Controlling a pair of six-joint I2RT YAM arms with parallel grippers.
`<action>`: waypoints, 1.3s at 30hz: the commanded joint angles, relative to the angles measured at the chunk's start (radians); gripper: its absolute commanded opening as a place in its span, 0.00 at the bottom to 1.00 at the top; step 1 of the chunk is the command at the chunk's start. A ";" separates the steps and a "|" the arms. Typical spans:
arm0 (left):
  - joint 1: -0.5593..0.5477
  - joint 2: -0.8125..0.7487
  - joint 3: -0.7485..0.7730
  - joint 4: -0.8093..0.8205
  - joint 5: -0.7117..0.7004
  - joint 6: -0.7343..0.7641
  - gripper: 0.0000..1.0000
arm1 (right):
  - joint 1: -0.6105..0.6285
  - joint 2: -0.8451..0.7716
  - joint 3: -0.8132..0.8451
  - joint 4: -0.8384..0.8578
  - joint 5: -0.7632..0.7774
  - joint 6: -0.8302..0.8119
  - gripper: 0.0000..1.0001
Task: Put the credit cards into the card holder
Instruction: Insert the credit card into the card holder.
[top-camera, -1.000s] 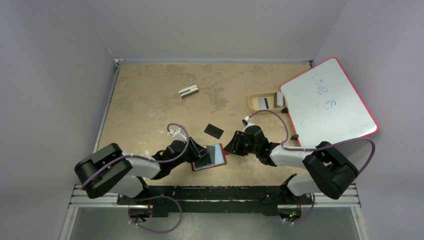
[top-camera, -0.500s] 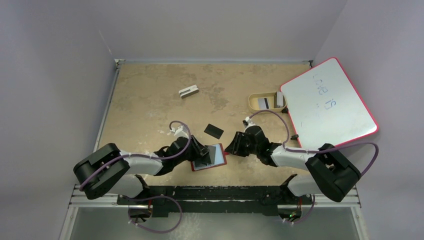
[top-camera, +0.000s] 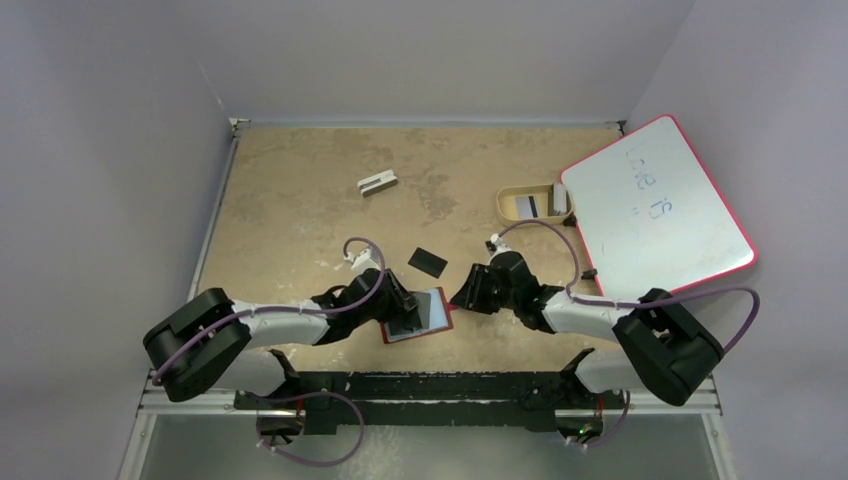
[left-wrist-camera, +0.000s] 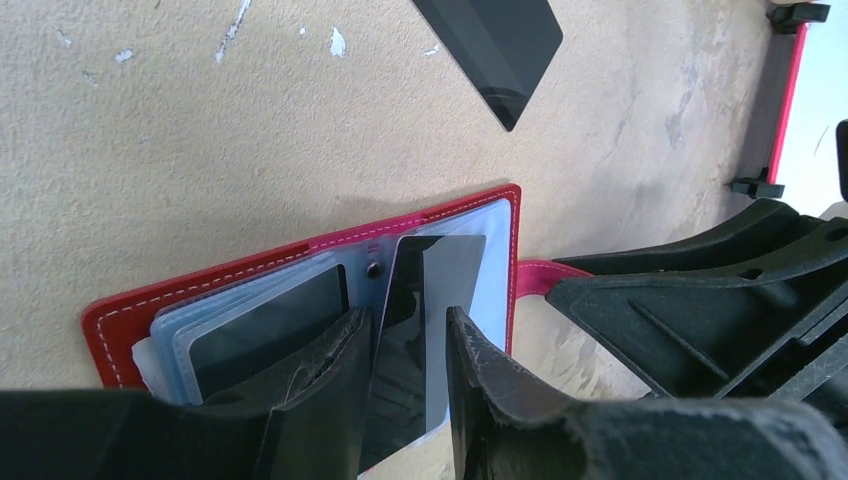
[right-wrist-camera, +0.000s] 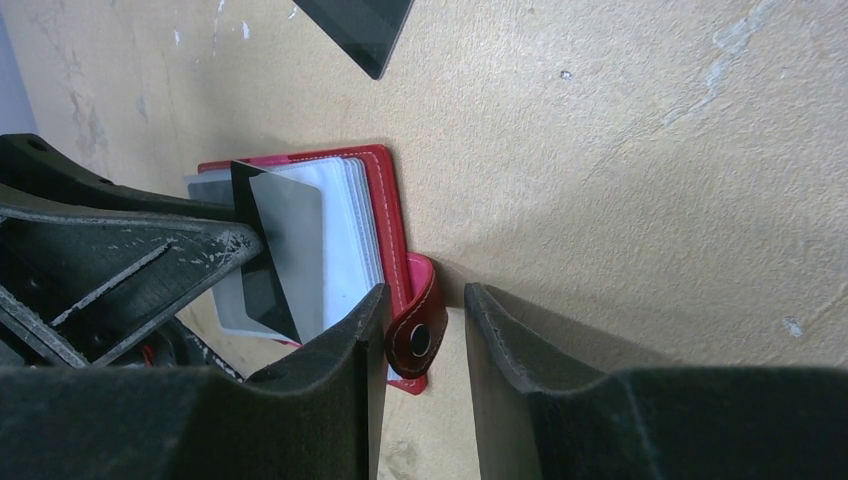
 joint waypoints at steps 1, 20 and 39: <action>-0.010 -0.020 0.038 -0.116 -0.026 -0.005 0.33 | 0.006 -0.021 0.032 -0.004 0.023 -0.024 0.36; -0.009 -0.056 0.109 -0.247 -0.034 0.002 0.41 | 0.023 -0.002 0.049 0.026 -0.009 -0.055 0.35; -0.019 -0.017 0.077 -0.163 0.000 -0.097 0.00 | 0.025 -0.088 -0.046 0.033 0.074 0.048 0.00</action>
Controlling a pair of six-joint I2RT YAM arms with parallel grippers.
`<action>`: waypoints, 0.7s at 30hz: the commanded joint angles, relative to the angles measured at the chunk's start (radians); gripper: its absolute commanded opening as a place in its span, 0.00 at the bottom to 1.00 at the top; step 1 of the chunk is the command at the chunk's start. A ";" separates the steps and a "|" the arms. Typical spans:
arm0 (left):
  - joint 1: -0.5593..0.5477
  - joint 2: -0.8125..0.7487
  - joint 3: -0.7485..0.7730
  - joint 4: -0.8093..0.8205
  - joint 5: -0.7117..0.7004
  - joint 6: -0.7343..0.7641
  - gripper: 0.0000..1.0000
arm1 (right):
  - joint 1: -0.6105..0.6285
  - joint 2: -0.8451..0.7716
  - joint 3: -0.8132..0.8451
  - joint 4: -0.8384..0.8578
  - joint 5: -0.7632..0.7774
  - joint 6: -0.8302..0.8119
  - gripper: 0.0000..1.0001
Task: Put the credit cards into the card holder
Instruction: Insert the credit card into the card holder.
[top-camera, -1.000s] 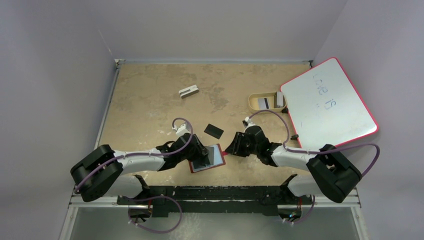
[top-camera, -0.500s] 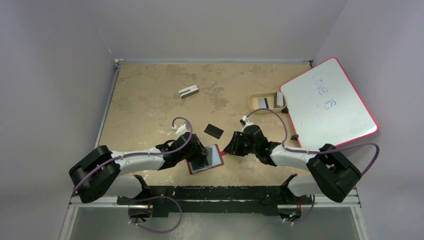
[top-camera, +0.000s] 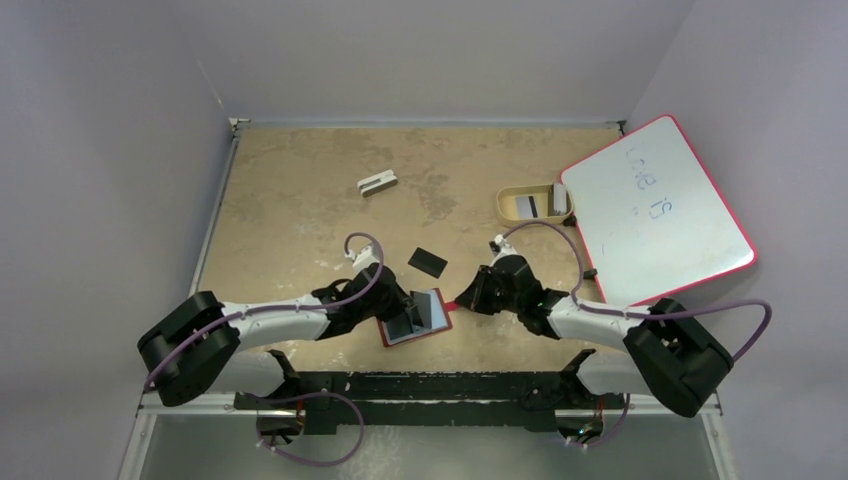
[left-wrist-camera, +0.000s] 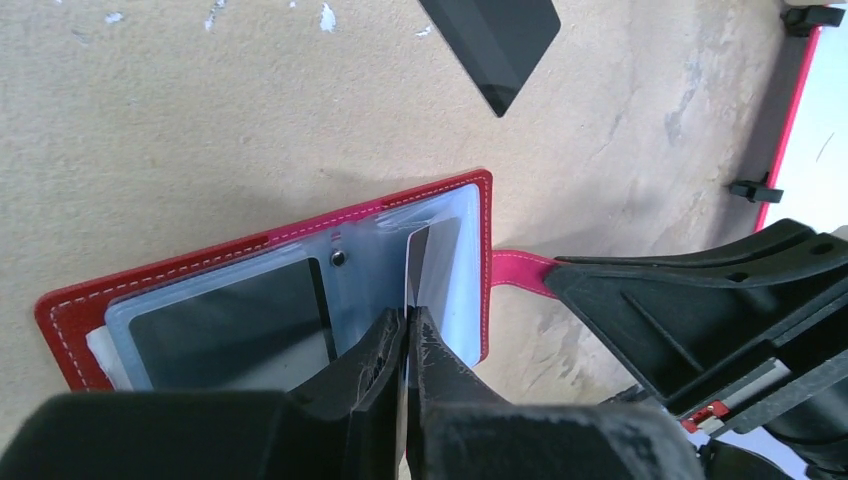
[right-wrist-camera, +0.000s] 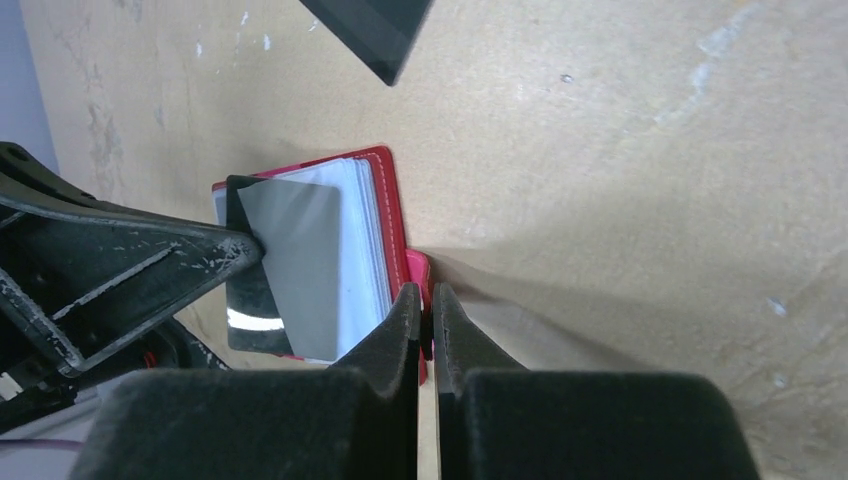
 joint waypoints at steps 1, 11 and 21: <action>-0.020 0.036 -0.022 0.077 0.003 -0.061 0.00 | 0.006 -0.038 -0.037 0.038 0.041 0.063 0.00; -0.068 0.038 0.044 -0.052 -0.090 -0.070 0.27 | 0.006 -0.046 -0.061 0.059 0.045 0.094 0.00; -0.068 0.037 0.110 -0.192 -0.113 -0.040 0.37 | 0.008 -0.049 -0.049 0.042 0.049 0.079 0.00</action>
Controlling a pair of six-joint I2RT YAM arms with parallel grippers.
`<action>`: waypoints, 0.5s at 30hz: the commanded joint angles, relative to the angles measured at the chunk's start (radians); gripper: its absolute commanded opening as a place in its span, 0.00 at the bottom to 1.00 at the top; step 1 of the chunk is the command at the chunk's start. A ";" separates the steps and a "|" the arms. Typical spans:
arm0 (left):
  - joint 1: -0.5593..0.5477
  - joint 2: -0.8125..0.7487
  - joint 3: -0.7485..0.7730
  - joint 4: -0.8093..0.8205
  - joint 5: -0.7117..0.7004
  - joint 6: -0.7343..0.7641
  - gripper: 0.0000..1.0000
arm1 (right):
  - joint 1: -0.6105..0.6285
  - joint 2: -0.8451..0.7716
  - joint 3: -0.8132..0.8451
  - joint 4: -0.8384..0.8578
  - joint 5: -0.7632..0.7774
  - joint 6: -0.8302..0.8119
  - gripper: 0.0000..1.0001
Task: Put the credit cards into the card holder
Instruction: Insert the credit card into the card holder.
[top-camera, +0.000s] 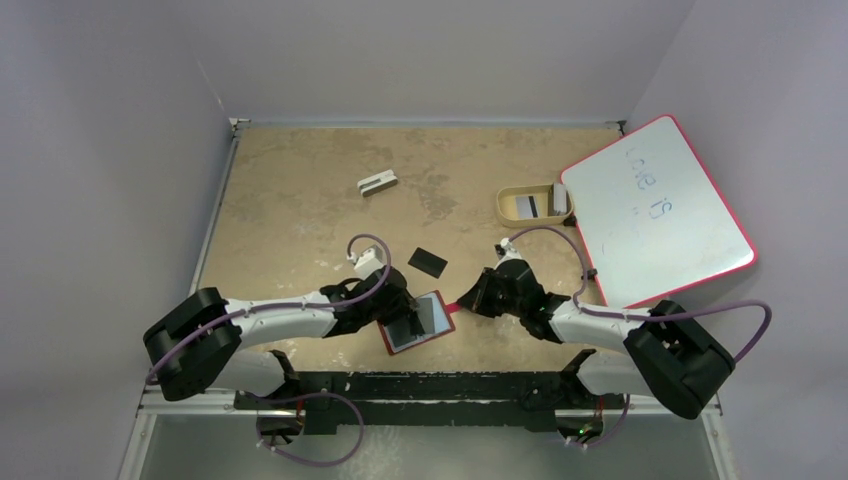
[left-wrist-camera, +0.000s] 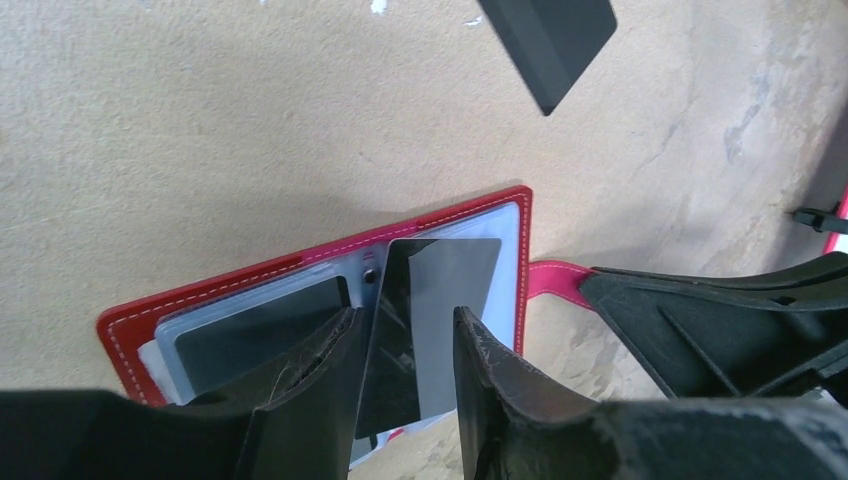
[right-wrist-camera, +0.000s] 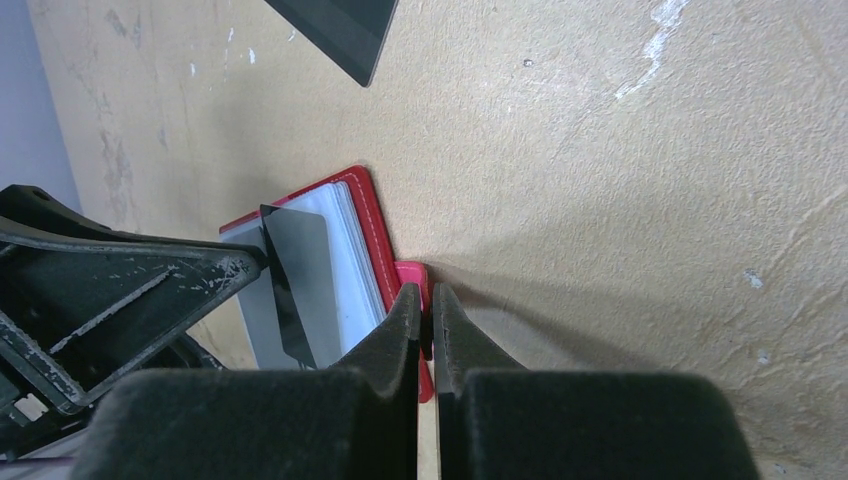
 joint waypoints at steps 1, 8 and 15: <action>-0.004 0.007 0.036 -0.055 -0.018 0.028 0.38 | 0.006 -0.023 0.009 -0.001 0.009 -0.001 0.00; -0.005 0.003 0.032 -0.017 0.029 0.029 0.40 | 0.006 -0.022 0.006 0.001 0.009 -0.001 0.00; -0.036 0.033 0.017 0.026 0.068 -0.017 0.42 | 0.007 -0.014 0.019 -0.003 0.012 -0.010 0.00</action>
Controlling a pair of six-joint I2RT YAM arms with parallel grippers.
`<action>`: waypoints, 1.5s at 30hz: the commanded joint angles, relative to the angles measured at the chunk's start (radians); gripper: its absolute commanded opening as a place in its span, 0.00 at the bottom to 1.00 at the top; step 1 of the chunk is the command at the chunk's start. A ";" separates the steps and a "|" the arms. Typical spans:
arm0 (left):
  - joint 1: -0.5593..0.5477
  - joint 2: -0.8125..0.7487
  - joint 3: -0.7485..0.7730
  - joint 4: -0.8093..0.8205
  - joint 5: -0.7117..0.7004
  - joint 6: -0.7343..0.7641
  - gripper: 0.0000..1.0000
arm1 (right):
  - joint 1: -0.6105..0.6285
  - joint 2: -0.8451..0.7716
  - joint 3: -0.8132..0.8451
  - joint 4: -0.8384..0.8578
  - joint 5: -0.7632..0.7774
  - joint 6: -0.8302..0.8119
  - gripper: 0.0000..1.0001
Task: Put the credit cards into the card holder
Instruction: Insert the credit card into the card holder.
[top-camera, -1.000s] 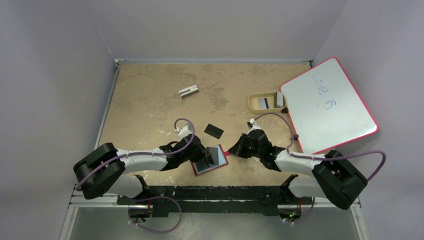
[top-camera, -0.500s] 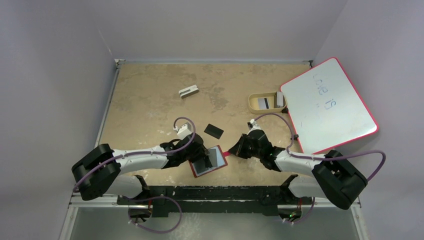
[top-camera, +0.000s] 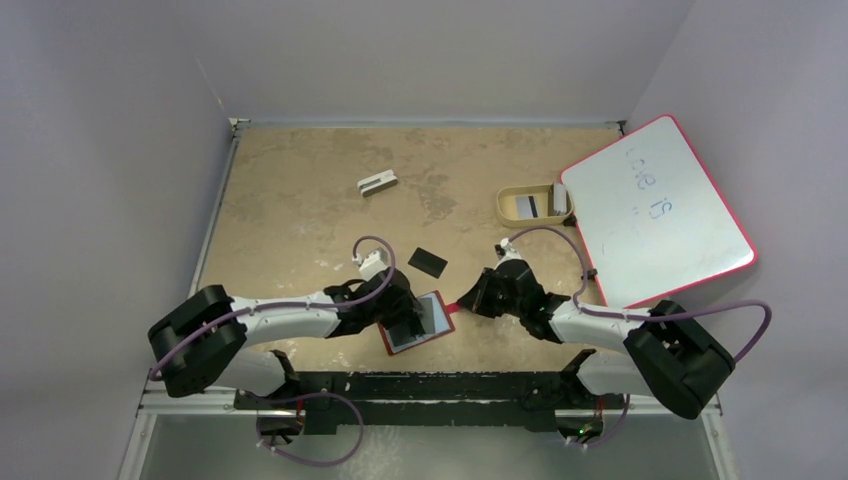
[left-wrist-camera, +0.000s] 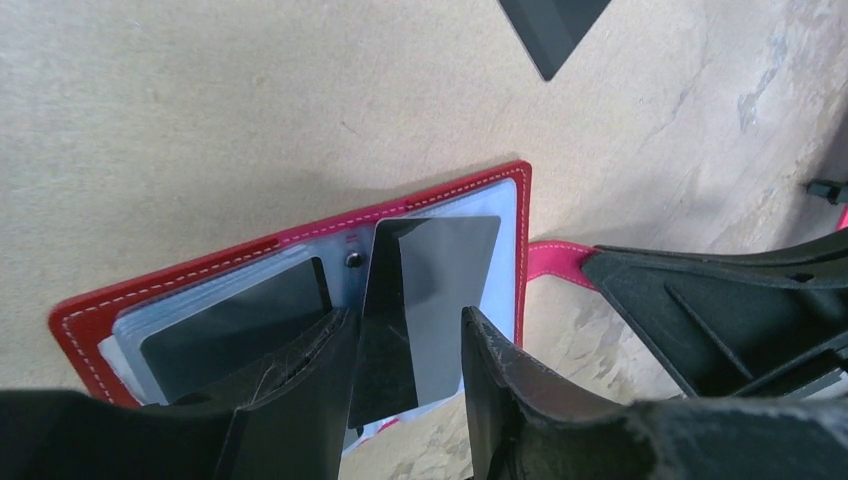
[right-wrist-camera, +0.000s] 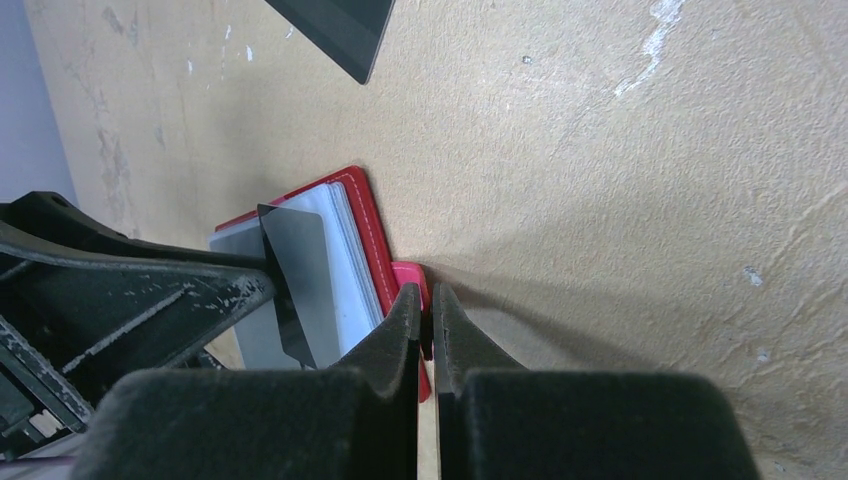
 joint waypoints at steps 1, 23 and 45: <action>-0.034 0.014 0.007 0.043 0.033 -0.028 0.42 | 0.007 -0.014 0.020 0.000 0.011 -0.009 0.00; -0.096 0.096 0.092 0.113 0.033 -0.064 0.39 | 0.007 -0.061 0.011 -0.037 0.041 -0.006 0.00; -0.098 0.160 0.115 0.201 0.094 -0.076 0.42 | 0.008 -0.079 0.016 -0.104 0.051 0.003 0.00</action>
